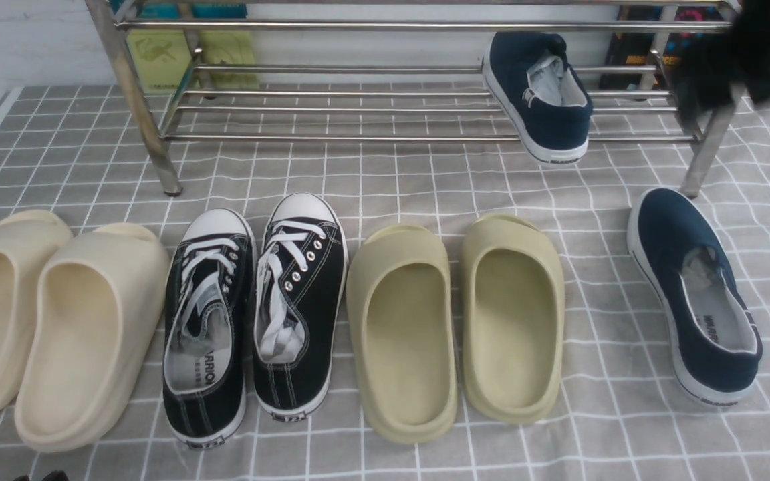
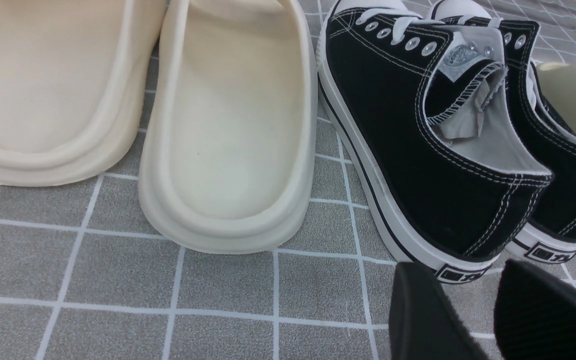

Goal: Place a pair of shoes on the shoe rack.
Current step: Use the right arm to grab the shoe closest to it

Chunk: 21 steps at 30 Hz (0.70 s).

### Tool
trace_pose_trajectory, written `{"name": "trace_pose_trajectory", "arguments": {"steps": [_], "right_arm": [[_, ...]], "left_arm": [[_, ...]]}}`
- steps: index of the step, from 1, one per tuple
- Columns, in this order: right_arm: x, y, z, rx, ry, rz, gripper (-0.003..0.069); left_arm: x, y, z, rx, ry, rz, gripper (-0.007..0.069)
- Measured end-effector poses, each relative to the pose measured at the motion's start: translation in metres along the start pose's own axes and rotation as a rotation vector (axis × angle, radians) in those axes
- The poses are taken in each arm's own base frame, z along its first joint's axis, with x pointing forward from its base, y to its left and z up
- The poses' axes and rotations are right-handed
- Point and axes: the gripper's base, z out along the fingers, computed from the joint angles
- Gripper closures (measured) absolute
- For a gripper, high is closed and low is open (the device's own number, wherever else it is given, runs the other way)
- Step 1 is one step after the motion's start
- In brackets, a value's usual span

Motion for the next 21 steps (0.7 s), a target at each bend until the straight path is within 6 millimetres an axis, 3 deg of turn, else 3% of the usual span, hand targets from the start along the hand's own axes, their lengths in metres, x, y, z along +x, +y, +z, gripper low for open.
{"name": "trace_pose_trajectory", "arguments": {"steps": [1, 3, 5, 8, 11, 12, 15, 16, 17, 18, 19, 21], "right_arm": [[0.024, 0.002, 0.022, 0.001, 0.105, -0.002, 0.0105], [0.053, 0.004, 0.051, -0.001, 0.211, 0.009, 0.0105], [0.073, 0.007, 0.072, -0.004, 0.255, 0.031, 0.0105], [0.092, 0.01, 0.099, -0.014, 0.234, 0.068, 0.0115], [0.102, 0.012, 0.12, -0.026, 0.188, 0.079, 0.0176], [0.102, 0.013, 0.122, -0.028, 0.179, 0.08, 0.019], [0.101, 0.014, 0.131, -0.036, 0.139, 0.086, 0.0396], [0.101, 0.014, 0.131, -0.036, 0.138, 0.086, 0.0411], [0.101, 0.014, 0.13, -0.037, 0.136, 0.088, 0.0548], [0.101, 0.014, 0.13, -0.037, 0.136, 0.089, 0.0548], [0.101, 0.013, 0.125, -0.037, 0.141, 0.097, 0.063], [0.1, 0.012, 0.113, -0.036, 0.136, 0.1, 0.0634]], "left_arm": [[0.0, 0.0, 0.0, 0.0, 0.0, 0.0, 0.0386], [0.0, 0.0, 0.0, 0.0, 0.0, 0.0, 0.0386], [0.0, 0.0, 0.0, 0.0, 0.0, 0.0, 0.0386], [0.0, 0.0, 0.0, 0.0, 0.0, 0.0, 0.0386], [0.0, 0.0, 0.0, 0.0, 0.0, 0.0, 0.0386], [0.0, 0.0, 0.0, 0.0, 0.0, 0.0, 0.0386], [0.0, 0.0, 0.0, 0.0, 0.0, 0.0, 0.0386], [0.0, 0.0, 0.0, 0.0, 0.0, 0.0, 0.0386], [0.0, 0.0, 0.0, 0.0, 0.0, 0.0, 0.0386], [0.0, 0.0, 0.0, 0.0, 0.0, 0.0, 0.0386], [0.0, 0.0, 0.0, 0.0, 0.0, 0.0, 0.0386], [0.0, 0.0, 0.0, 0.0, 0.0, 0.0, 0.0386]]}}
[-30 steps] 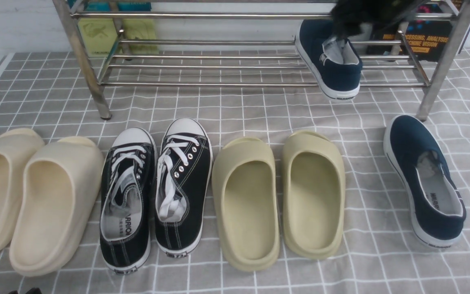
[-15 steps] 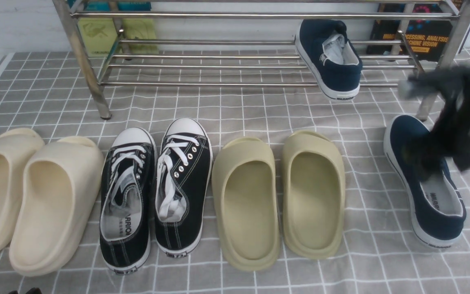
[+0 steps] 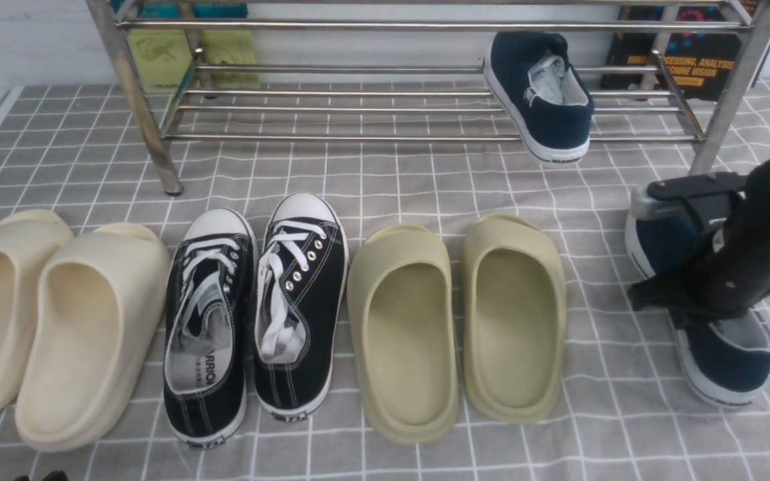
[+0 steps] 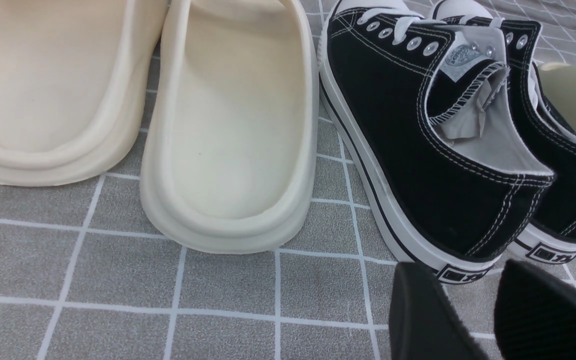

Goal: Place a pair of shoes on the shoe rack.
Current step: Use the right arm to grab the shoe closest to it, then use the right arm to put a shoe into the shoe rack

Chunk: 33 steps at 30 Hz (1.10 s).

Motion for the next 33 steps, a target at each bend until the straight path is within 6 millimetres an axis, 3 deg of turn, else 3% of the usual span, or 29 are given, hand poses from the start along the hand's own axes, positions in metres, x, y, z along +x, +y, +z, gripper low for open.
{"name": "trace_pose_trajectory", "arguments": {"steps": [2, 4, 5, 8, 12, 13, 20, 21, 22, 23, 26, 33], "right_arm": [[0.0, 0.0, -0.011, -0.004, -0.013, 0.006, 0.0634], [0.001, -0.001, -0.039, -0.022, -0.056, 0.025, 0.0634], [0.001, -0.001, -0.041, -0.022, -0.058, 0.024, 0.0634], [-0.013, -0.002, -0.077, -0.02, -0.168, 0.013, 0.0634], [-0.035, -0.002, -0.086, -0.001, -0.258, -0.016, 0.0634], [-0.052, -0.001, -0.081, 0.009, -0.294, -0.032, 0.0634], [-0.124, 0.003, -0.034, 0.076, -0.345, -0.094, 0.0634], [-0.124, 0.003, -0.034, 0.076, -0.345, -0.094, 0.0634], [-0.142, 0.001, -0.019, 0.1, -0.353, -0.103, 0.0634], [-0.144, 0.001, -0.022, 0.102, -0.362, -0.103, 0.0634], [-0.176, -0.004, -0.006, 0.134, -0.406, -0.101, 0.0634], [-0.201, -0.003, 0.021, 0.132, -0.418, -0.14, 0.0625]], "left_arm": [[0.0, 0.0, 0.0, 0.0, 0.0, 0.0, 0.0386], [0.0, 0.0, 0.0, 0.0, 0.0, 0.0, 0.0386], [0.0, 0.0, 0.0, 0.0, 0.0, 0.0, 0.0386], [0.0, 0.0, 0.0, 0.0, 0.0, 0.0, 0.0386], [0.0, 0.0, 0.0, 0.0, 0.0, 0.0, 0.0386], [0.0, 0.0, 0.0, 0.0, 0.0, 0.0, 0.0386], [0.0, 0.0, 0.0, 0.0, 0.0, 0.0, 0.0386], [0.0, 0.0, 0.0, 0.0, 0.0, 0.0, 0.0386], [0.0, 0.0, 0.0, 0.0, 0.0, 0.0, 0.0386], [0.0, 0.0, 0.0, 0.0, 0.0, 0.0, 0.0386], [0.0, 0.0, 0.0, 0.0, 0.0, 0.0, 0.0386], [0.0, 0.0, 0.0, 0.0, 0.0, 0.0, 0.0386]]}}
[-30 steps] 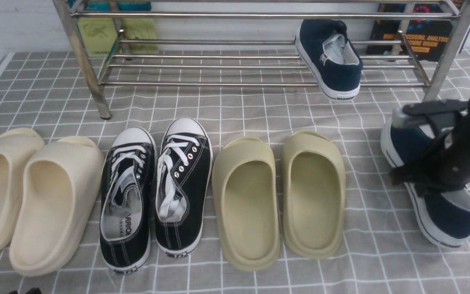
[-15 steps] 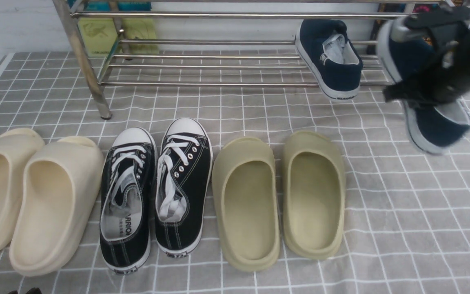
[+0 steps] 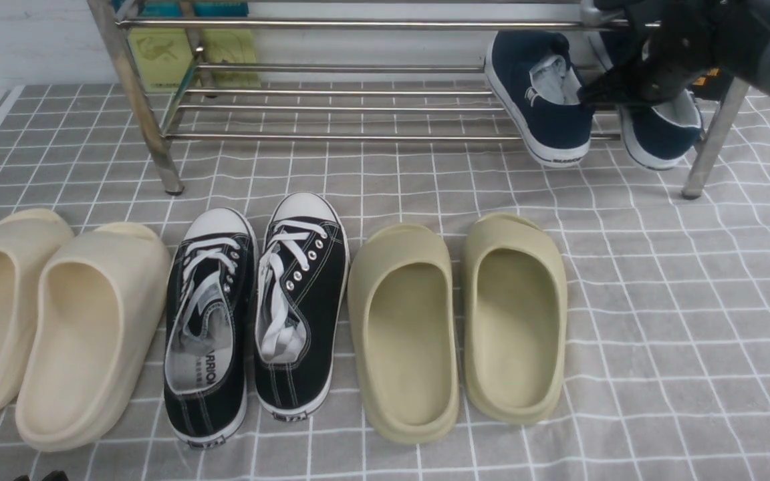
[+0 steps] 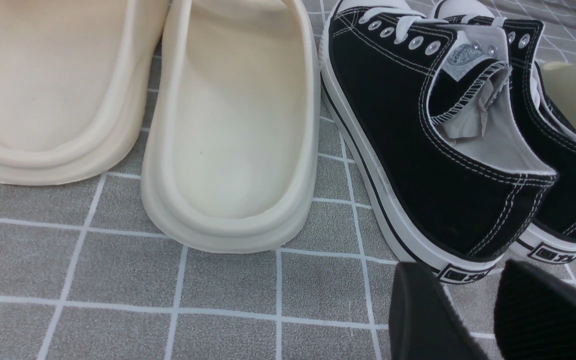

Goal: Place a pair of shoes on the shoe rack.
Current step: Use the right arm to put a shoe into the shoe rack

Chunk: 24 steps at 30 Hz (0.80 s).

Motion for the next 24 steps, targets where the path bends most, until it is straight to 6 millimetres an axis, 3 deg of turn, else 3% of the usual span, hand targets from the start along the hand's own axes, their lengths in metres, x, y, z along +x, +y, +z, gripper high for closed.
{"name": "trace_pose_trajectory", "arguments": {"steps": [4, 6, 7, 8, 9, 10, 14, 16, 19, 24], "right_arm": [[-0.002, -0.002, 0.003, -0.028, 0.0, -0.004, 0.0571], [-0.003, -0.006, 0.002, -0.038, 0.006, 0.004, 0.0459], [-0.003, -0.006, 0.001, -0.038, 0.007, 0.005, 0.045], [-0.003, -0.007, -0.001, -0.035, 0.037, 0.004, 0.037], [-0.002, -0.007, 0.0, -0.035, 0.046, 0.004, 0.0361], [-0.003, -0.009, -0.004, -0.03, 0.089, 0.003, 0.0285], [-0.009, -0.014, -0.024, -0.022, 0.169, -0.008, 0.0176], [-0.011, -0.016, -0.038, -0.03, 0.199, -0.02, 0.0168], [-0.023, -0.022, -0.076, -0.039, 0.182, -0.024, 0.0192], [-0.044, -0.034, -0.147, -0.045, 0.06, 0.002, 0.0323]], "left_arm": [[0.0, 0.0, 0.0, 0.0, 0.0, 0.0, 0.0386], [0.0, 0.0, 0.0, 0.0, 0.0, 0.0, 0.0386], [0.0, 0.0, 0.0, 0.0, 0.0, 0.0, 0.0386], [0.0, 0.0, 0.0, 0.0, 0.0, 0.0, 0.0386], [0.0, 0.0, 0.0, 0.0, 0.0, 0.0, 0.0386], [0.0, 0.0, 0.0, 0.0, 0.0, 0.0, 0.0386], [0.0, 0.0, 0.0, 0.0, 0.0, 0.0, 0.0386], [0.0, 0.0, 0.0, 0.0, 0.0, 0.0, 0.0386], [0.0, 0.0, 0.0, 0.0, 0.0, 0.0, 0.0386], [0.0, 0.0, 0.0, 0.0, 0.0, 0.0, 0.0386]]}}
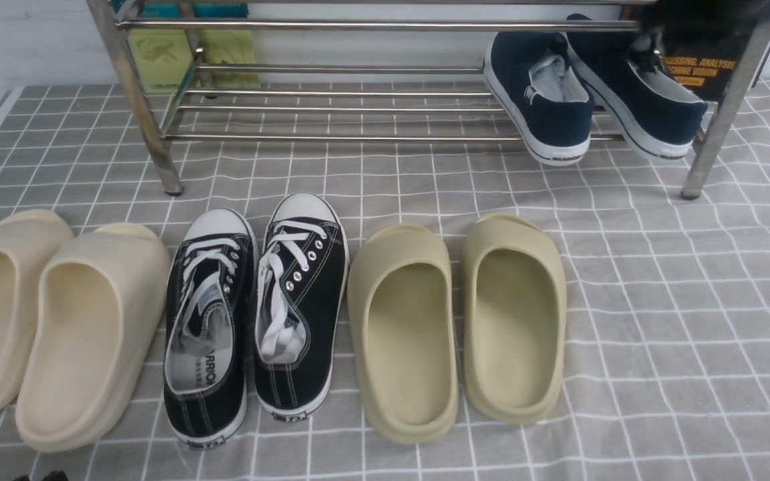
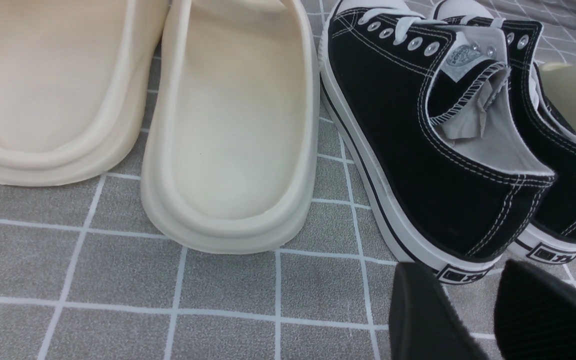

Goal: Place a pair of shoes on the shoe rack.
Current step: Use the right arm to put a shoe into the shoe rack

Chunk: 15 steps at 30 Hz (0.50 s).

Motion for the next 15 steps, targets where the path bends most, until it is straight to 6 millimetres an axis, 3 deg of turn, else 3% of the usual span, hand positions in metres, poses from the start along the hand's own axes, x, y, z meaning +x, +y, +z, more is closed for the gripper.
{"name": "trace_pose_trajectory", "arguments": {"steps": [2, 5, 15], "right_arm": [[-0.001, -0.004, -0.015, 0.005, -0.012, 0.001, 0.0371], [0.008, -0.008, -0.011, -0.011, 0.043, 0.006, 0.0438], [0.073, -0.024, 0.074, 0.051, 0.262, -0.012, 0.0659]], "left_arm": [[0.0, 0.0, 0.0, 0.0, 0.0, 0.0, 0.0386], [0.0, 0.0, 0.0, 0.0, 0.0, 0.0, 0.0386], [0.0, 0.0, 0.0, 0.0, 0.0, 0.0, 0.0386]]}}
